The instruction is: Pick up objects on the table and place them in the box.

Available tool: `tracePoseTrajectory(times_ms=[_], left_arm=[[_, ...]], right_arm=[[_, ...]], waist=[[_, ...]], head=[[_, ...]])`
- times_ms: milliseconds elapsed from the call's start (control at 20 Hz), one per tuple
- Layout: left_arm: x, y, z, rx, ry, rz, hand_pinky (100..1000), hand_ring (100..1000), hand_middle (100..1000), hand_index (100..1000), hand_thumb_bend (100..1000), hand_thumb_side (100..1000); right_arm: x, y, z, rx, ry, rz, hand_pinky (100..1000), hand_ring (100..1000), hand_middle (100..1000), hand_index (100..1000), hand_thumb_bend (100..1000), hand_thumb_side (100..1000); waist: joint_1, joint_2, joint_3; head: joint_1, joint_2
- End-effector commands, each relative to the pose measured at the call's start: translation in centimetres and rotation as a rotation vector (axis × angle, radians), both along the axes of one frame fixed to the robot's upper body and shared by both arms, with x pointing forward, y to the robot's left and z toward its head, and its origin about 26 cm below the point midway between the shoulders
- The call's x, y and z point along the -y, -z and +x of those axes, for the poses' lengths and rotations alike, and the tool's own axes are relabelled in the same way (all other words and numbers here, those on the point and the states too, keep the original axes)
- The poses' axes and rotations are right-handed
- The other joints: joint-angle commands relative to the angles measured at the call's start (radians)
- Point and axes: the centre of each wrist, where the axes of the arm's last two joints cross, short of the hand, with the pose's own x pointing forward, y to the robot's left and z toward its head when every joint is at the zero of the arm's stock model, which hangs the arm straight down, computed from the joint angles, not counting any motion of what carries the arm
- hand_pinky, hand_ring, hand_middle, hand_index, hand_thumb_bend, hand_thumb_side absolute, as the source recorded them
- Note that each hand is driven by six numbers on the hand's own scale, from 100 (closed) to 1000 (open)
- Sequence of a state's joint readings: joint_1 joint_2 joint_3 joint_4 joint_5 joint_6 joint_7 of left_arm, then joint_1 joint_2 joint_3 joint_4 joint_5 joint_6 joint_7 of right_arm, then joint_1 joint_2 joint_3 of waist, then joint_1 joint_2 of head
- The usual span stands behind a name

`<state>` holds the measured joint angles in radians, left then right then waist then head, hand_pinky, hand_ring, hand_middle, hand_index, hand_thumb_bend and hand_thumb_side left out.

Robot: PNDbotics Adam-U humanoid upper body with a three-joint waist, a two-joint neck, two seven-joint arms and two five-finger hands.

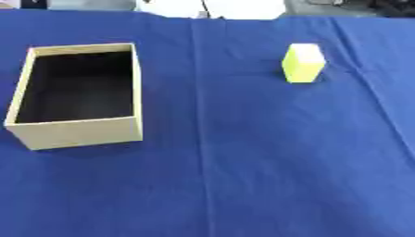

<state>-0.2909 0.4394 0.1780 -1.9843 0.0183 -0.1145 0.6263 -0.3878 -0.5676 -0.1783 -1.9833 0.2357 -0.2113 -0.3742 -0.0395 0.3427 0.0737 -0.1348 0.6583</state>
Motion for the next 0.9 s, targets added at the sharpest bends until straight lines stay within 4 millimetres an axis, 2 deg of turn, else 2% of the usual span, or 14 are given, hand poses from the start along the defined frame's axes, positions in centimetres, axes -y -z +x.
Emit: tracePoseTrajectory(times_ms=[50, 400, 600, 700, 800, 850, 900], left_arm=[[-0.2, -0.9, -0.3, 0.034, 0.001, 0.011, 914, 679, 632, 729, 383, 820], [-0.2, -0.9, -0.3, 0.034, 0.002, 0.011, 914, 680, 632, 728, 384, 819], [-0.2, -0.9, -0.3, 0.03, 0.004, 0.013, 913, 680, 632, 728, 385, 818], [-0.1, -0.8, -0.3, 0.026, 0.007, 0.015, 914, 680, 632, 728, 383, 819], [-0.1, -0.8, -0.3, 0.02, 0.01, 0.016, 914, 680, 632, 728, 383, 819], [-0.1, -0.7, -0.3, 0.017, 0.011, 0.018, 914, 680, 633, 728, 383, 818], [-0.1, -0.7, -0.3, 0.015, 0.012, 0.019, 913, 680, 633, 728, 383, 818]], right_arm=[[0.0, -0.9, -0.4, 0.029, -0.003, -0.017, 772, 839, 796, 863, 100, 683], [0.0, -0.9, -0.4, 0.027, -0.002, -0.023, 772, 841, 798, 864, 100, 681], [0.0, -2.8, -0.5, -0.008, 0.045, -0.144, 781, 848, 808, 870, 100, 671], [-0.1, -4.4, -0.4, -0.052, 0.091, -0.258, 787, 856, 815, 873, 100, 550], [0.2, -5.6, 0.2, -0.115, 0.13, -0.362, 789, 856, 814, 873, 100, 521], [0.4, -6.2, 0.5, -0.147, 0.147, -0.414, 795, 859, 813, 875, 100, 473], [0.7, -6.9, 0.8, -0.18, 0.161, -0.462, 801, 866, 820, 879, 100, 485]], waist=[[0.003, -0.015, -0.001], [0.003, -0.016, -0.001], [0.001, -0.023, 0.001], [0.0, -0.028, 0.002], [-0.002, -0.033, 0.003], [-0.002, -0.036, 0.004], [-0.003, -0.038, 0.005]], head=[[-0.003, -0.009], [-0.003, -0.01], [-0.006, -0.007], [-0.01, -0.003], [-0.013, -0.001], [-0.015, 0.0], [-0.015, 0.002]])
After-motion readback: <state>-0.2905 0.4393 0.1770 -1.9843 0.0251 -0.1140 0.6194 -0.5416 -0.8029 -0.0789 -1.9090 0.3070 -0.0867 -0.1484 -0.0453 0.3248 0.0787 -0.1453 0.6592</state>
